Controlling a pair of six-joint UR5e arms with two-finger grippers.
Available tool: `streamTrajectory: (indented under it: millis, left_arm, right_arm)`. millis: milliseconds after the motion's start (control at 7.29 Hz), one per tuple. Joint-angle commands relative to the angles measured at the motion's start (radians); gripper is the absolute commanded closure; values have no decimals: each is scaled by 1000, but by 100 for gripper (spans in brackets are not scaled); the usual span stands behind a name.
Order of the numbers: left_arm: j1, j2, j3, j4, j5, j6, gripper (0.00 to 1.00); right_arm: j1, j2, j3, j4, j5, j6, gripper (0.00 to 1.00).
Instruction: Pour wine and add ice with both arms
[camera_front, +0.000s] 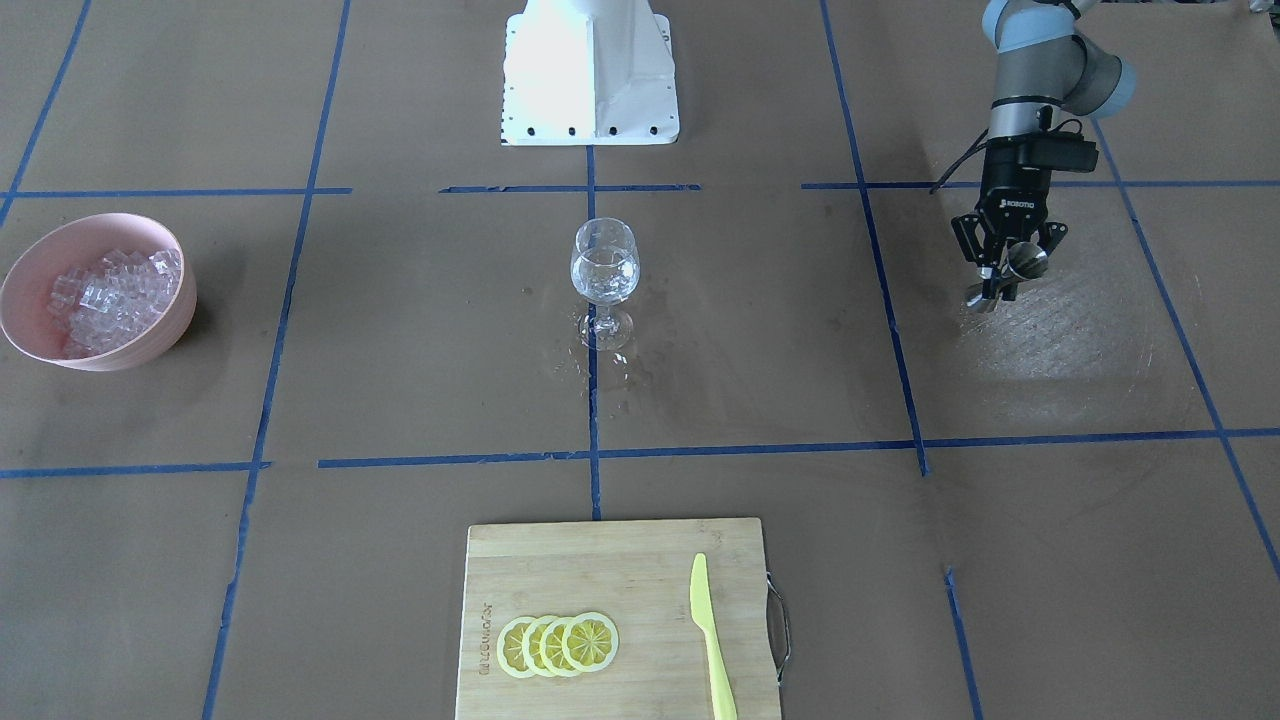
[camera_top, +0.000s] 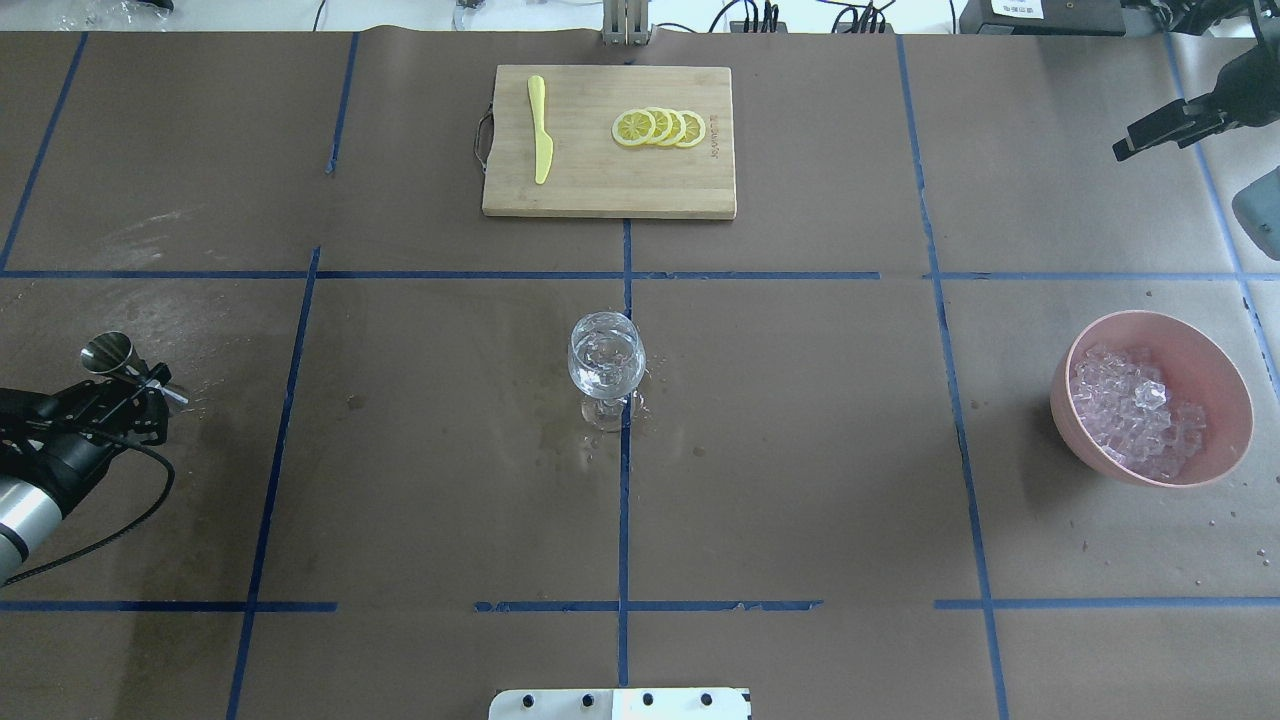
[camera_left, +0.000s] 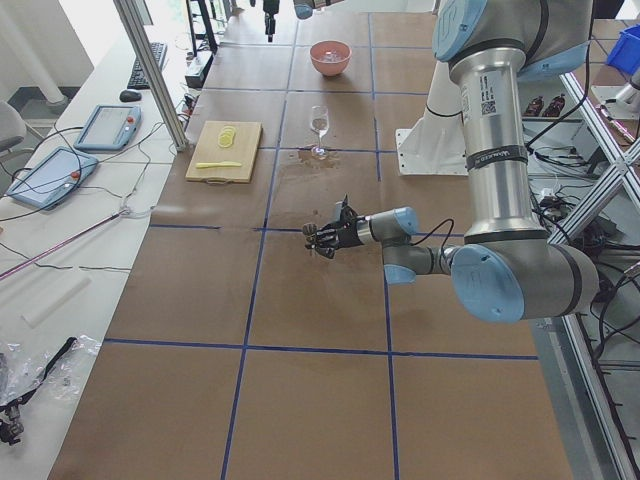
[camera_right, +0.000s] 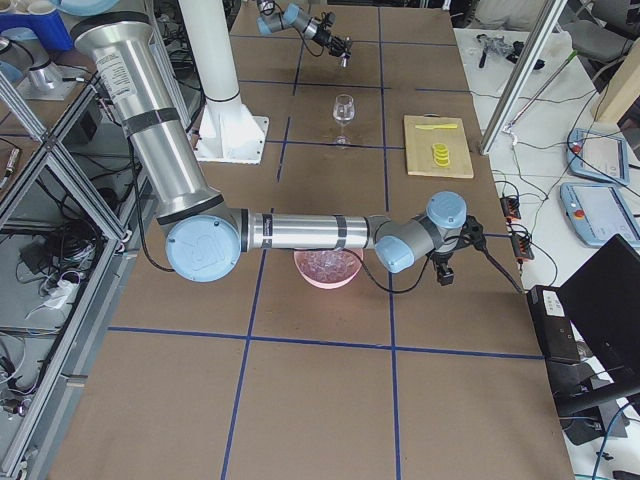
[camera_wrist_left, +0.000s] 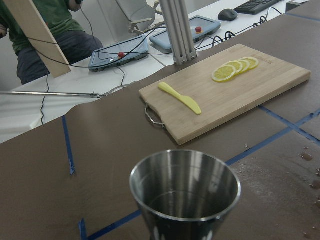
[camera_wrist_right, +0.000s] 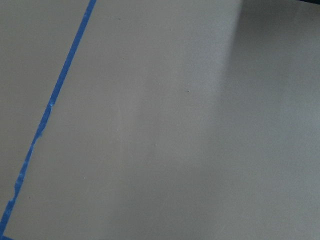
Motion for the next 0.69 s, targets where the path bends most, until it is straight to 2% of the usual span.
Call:
streamTrajectory:
  millis: [0,549]
  left_arm:
    - [7,30,30,-28,11,-59,100]
    - [85,29,49,-26,42,-124,100]
  right_arm:
    - [0,1,2,0,0,0,0]
    - [0,3,2,0,0,0,0]
